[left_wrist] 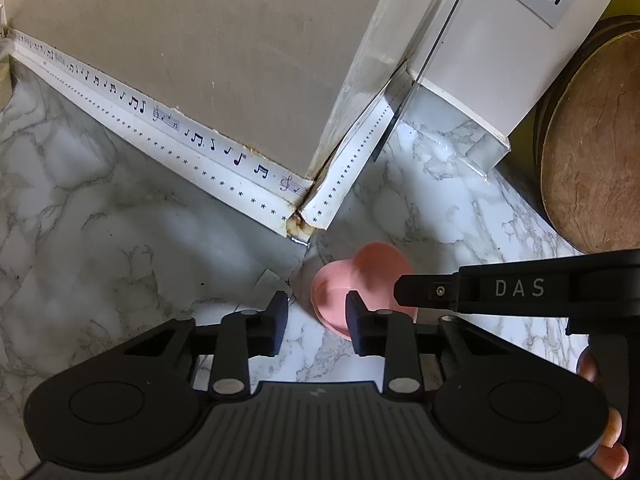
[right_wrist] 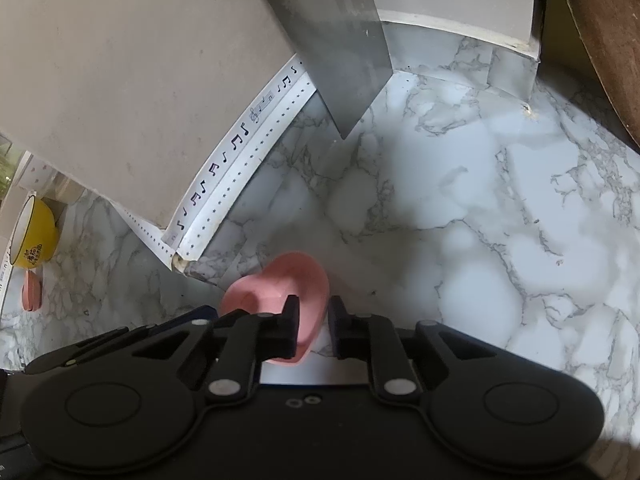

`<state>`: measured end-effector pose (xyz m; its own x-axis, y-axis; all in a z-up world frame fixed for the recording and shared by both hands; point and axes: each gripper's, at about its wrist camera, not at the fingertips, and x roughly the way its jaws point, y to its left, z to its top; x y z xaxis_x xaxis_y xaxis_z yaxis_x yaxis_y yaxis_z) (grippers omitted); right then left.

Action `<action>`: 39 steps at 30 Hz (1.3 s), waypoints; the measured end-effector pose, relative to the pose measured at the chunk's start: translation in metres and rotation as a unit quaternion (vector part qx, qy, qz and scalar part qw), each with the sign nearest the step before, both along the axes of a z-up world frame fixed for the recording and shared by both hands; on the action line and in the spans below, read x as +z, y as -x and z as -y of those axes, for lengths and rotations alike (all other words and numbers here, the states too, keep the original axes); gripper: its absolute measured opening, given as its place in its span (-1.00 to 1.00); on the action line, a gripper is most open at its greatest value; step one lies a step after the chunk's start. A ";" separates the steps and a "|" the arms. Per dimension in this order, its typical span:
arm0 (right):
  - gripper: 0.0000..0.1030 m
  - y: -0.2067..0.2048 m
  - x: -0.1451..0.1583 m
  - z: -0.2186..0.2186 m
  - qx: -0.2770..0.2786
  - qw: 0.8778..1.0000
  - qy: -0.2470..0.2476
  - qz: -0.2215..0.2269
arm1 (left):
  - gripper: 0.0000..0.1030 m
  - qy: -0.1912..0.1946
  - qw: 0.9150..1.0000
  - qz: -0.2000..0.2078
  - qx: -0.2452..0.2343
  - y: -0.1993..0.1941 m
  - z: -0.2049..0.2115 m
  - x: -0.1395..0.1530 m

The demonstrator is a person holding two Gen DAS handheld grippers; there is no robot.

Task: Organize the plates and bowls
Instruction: 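Lift the heart-shaped dish with both grippers and carry it toward the cream bowl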

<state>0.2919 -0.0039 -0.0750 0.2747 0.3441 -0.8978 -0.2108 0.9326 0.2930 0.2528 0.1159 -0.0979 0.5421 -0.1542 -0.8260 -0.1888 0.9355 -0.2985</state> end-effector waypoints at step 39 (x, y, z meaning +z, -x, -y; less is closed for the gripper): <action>-0.93 0.090 0.093 0.018 -0.016 0.996 -0.006 0.085 | -0.83 0.001 0.997 0.044 -0.061 0.060 0.023 0.075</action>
<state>0.2014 -0.0214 0.0181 0.4341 0.3436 -0.8328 -0.2280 0.9362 0.2674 0.1924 0.0932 -0.0233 0.5894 -0.2261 -0.7756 -0.0458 0.9492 -0.3115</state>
